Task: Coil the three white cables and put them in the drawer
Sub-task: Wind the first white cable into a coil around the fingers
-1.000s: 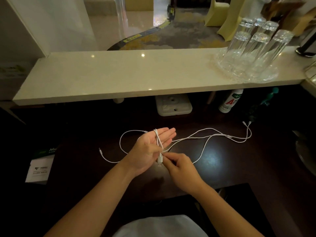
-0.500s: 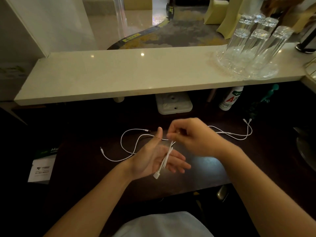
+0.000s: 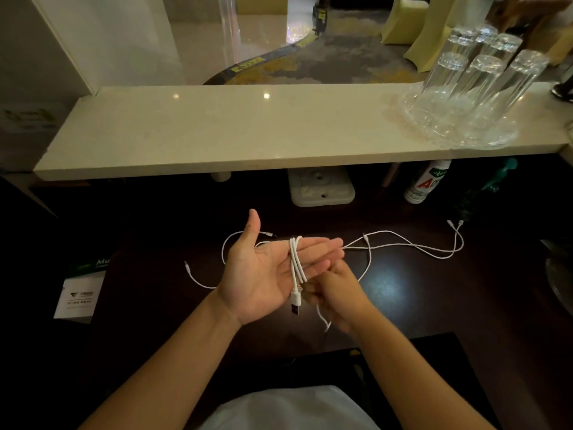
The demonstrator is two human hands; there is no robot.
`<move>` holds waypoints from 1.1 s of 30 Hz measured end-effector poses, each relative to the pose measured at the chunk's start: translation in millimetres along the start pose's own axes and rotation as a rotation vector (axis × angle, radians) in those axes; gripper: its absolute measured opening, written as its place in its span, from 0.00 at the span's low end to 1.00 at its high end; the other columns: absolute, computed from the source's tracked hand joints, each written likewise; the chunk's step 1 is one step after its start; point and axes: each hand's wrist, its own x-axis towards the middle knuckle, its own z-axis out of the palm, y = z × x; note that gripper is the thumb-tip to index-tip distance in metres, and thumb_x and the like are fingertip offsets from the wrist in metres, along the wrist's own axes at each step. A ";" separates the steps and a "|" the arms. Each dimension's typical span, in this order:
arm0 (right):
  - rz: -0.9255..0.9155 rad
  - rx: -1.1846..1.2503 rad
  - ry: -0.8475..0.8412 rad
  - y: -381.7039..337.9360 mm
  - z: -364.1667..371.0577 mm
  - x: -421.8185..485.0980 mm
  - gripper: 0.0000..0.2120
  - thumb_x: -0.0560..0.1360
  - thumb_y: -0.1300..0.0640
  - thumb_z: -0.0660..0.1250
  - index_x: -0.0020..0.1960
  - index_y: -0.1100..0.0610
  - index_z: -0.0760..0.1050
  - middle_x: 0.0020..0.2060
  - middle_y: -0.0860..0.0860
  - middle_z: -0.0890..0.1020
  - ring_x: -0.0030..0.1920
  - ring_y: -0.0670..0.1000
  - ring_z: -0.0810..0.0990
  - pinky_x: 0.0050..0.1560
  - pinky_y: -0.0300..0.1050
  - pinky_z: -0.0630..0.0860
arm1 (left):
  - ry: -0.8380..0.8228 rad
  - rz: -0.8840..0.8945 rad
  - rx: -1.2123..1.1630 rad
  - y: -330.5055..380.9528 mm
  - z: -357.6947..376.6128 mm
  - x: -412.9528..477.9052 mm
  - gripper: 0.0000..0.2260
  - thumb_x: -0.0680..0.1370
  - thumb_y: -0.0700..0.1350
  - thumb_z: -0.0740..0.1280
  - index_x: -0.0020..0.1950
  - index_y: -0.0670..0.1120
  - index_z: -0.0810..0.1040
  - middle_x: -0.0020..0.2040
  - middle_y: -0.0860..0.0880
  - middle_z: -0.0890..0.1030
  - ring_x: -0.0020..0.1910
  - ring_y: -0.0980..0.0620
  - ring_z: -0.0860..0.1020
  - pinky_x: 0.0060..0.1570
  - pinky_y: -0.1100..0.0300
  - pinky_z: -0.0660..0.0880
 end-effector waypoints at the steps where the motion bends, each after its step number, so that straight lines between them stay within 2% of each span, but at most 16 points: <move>1: 0.018 0.014 0.024 3.0 4.4 -2.5 0.20 0.79 0.71 0.54 0.35 0.55 0.76 0.25 0.49 0.67 0.27 0.46 0.63 0.25 0.37 0.61 | 0.016 0.023 -0.009 0.0 -1.3 0.8 0.47 0.76 0.72 0.44 0.72 0.30 0.62 0.70 0.33 0.71 0.71 0.39 0.70 0.73 0.51 0.64; 4: 0.007 -0.152 0.044 12.7 9.8 -7.5 0.14 0.82 0.61 0.59 0.39 0.56 0.71 0.24 0.45 0.67 0.25 0.43 0.62 0.26 0.37 0.59 | 0.077 0.107 -0.001 4.9 -10.8 3.7 0.40 0.79 0.65 0.47 0.74 0.32 0.58 0.72 0.35 0.70 0.73 0.41 0.68 0.75 0.50 0.58; 6: -0.085 -0.443 0.037 12.4 7.8 -14.6 0.14 0.82 0.60 0.61 0.38 0.56 0.74 0.24 0.43 0.68 0.26 0.43 0.64 0.28 0.37 0.61 | 0.135 0.140 0.015 10.2 -19.8 5.0 0.34 0.80 0.58 0.49 0.75 0.32 0.57 0.72 0.35 0.70 0.73 0.41 0.68 0.75 0.49 0.58; 8: -0.182 -0.755 -0.021 2.5 3.1 -22.3 0.11 0.80 0.58 0.64 0.39 0.56 0.76 0.25 0.45 0.70 0.27 0.42 0.65 0.31 0.39 0.64 | 0.166 0.123 0.040 13.1 -25.0 5.1 0.33 0.79 0.55 0.49 0.75 0.32 0.57 0.71 0.35 0.71 0.72 0.41 0.69 0.74 0.49 0.59; 11: -0.242 -1.077 -0.205 -23.7 1.4 -31.5 0.11 0.78 0.54 0.67 0.38 0.54 0.73 0.26 0.45 0.70 0.29 0.45 0.68 0.33 0.38 0.65 | 0.181 0.025 0.161 8.3 -28.1 7.1 0.35 0.79 0.58 0.48 0.76 0.32 0.55 0.73 0.36 0.69 0.73 0.44 0.68 0.74 0.51 0.60; 14: -0.353 -1.229 -0.344 -46.5 8.5 -33.1 0.11 0.78 0.56 0.64 0.39 0.59 0.74 0.29 0.48 0.74 0.31 0.48 0.71 0.35 0.45 0.70 | 0.182 -0.070 0.304 1.7 -27.8 10.3 0.40 0.78 0.65 0.45 0.77 0.34 0.52 0.75 0.39 0.66 0.74 0.48 0.66 0.72 0.54 0.62; 16: -0.415 -1.259 -0.380 -58.0 9.3 -26.4 0.09 0.78 0.57 0.63 0.41 0.59 0.76 0.34 0.51 0.78 0.34 0.51 0.74 0.38 0.50 0.73 | 0.097 -0.136 0.354 -0.9 -25.7 8.7 0.43 0.77 0.68 0.43 0.77 0.33 0.56 0.74 0.39 0.68 0.72 0.47 0.68 0.69 0.55 0.64; 18: -0.424 -1.294 -0.365 -71.2 6.7 -15.9 0.09 0.78 0.57 0.63 0.41 0.57 0.76 0.34 0.51 0.78 0.35 0.51 0.76 0.39 0.52 0.75 | -0.036 -0.158 0.370 -3.1 -22.2 4.8 0.44 0.77 0.68 0.43 0.73 0.30 0.61 0.66 0.36 0.72 0.67 0.43 0.70 0.66 0.55 0.66; 20: -0.415 -1.270 -0.362 -82.6 2.8 -5.1 0.07 0.79 0.59 0.65 0.43 0.58 0.78 0.36 0.48 0.79 0.37 0.48 0.77 0.40 0.45 0.76 | -0.085 -0.174 0.334 -4.1 -21.6 1.5 0.43 0.77 0.67 0.41 0.74 0.31 0.62 0.69 0.39 0.72 0.71 0.46 0.69 0.71 0.53 0.62; 22: -0.422 -1.198 -0.329 -87.6 -1.3 7.3 0.05 0.78 0.58 0.67 0.45 0.58 0.81 0.36 0.46 0.79 0.36 0.44 0.78 0.40 0.38 0.75 | -0.093 -0.194 0.318 -2.2 -21.8 -0.9 0.42 0.77 0.68 0.40 0.76 0.35 0.59 0.75 0.40 0.68 0.75 0.46 0.65 0.76 0.49 0.54; 24: -0.348 -1.020 -0.270 -84.8 -8.7 20.9 0.05 0.75 0.56 0.72 0.43 0.57 0.81 0.31 0.47 0.79 0.32 0.45 0.76 0.37 0.42 0.74 | -0.105 -0.218 0.307 0.7 -22.2 -2.8 0.44 0.76 0.70 0.40 0.77 0.36 0.58 0.75 0.38 0.66 0.75 0.43 0.64 0.77 0.46 0.50; 26: -0.277 -0.805 -0.272 -75.1 -17.8 31.6 0.06 0.73 0.56 0.74 0.41 0.57 0.80 0.28 0.49 0.77 0.30 0.48 0.74 0.34 0.44 0.72 | -0.146 -0.234 0.244 4.2 -20.0 -5.6 0.47 0.75 0.72 0.40 0.75 0.34 0.60 0.74 0.35 0.66 0.75 0.40 0.63 0.77 0.47 0.51; 29: -0.180 -0.513 -0.266 -44.8 -27.7 37.3 0.05 0.76 0.60 0.69 0.42 0.59 0.81 0.31 0.51 0.79 0.32 0.50 0.76 0.34 0.38 0.73 | -0.250 -0.205 0.022 11.0 -15.9 -10.1 0.49 0.75 0.73 0.47 0.74 0.30 0.61 0.74 0.31 0.64 0.76 0.36 0.61 0.76 0.49 0.54; 31: -0.079 -0.380 -0.159 -19.3 -29.0 35.4 0.09 0.73 0.61 0.66 0.43 0.68 0.77 0.29 0.55 0.75 0.30 0.53 0.71 0.30 0.41 0.68 | -0.276 -0.118 -0.086 17.7 -12.5 -11.0 0.49 0.74 0.73 0.51 0.73 0.29 0.60 0.74 0.31 0.63 0.76 0.35 0.60 0.76 0.50 0.56; 32: -0.035 -0.338 -0.119 -6.8 -27.8 32.5 0.10 0.73 0.60 0.66 0.42 0.69 0.76 0.26 0.55 0.71 0.27 0.52 0.67 0.29 0.41 0.65 | -0.258 -0.066 -0.106 20.4 -10.6 -10.7 0.49 0.74 0.73 0.52 0.73 0.29 0.60 0.74 0.31 0.64 0.75 0.35 0.61 0.75 0.50 0.57; 33: -0.005 -0.308 -0.106 3.9 -25.5 28.6 0.10 0.75 0.58 0.67 0.40 0.64 0.78 0.24 0.53 0.68 0.25 0.50 0.64 0.27 0.41 0.62 | -0.218 -0.021 -0.098 22.6 -9.1 -9.8 0.49 0.74 0.73 0.51 0.73 0.29 0.60 0.74 0.31 0.64 0.75 0.36 0.62 0.75 0.50 0.58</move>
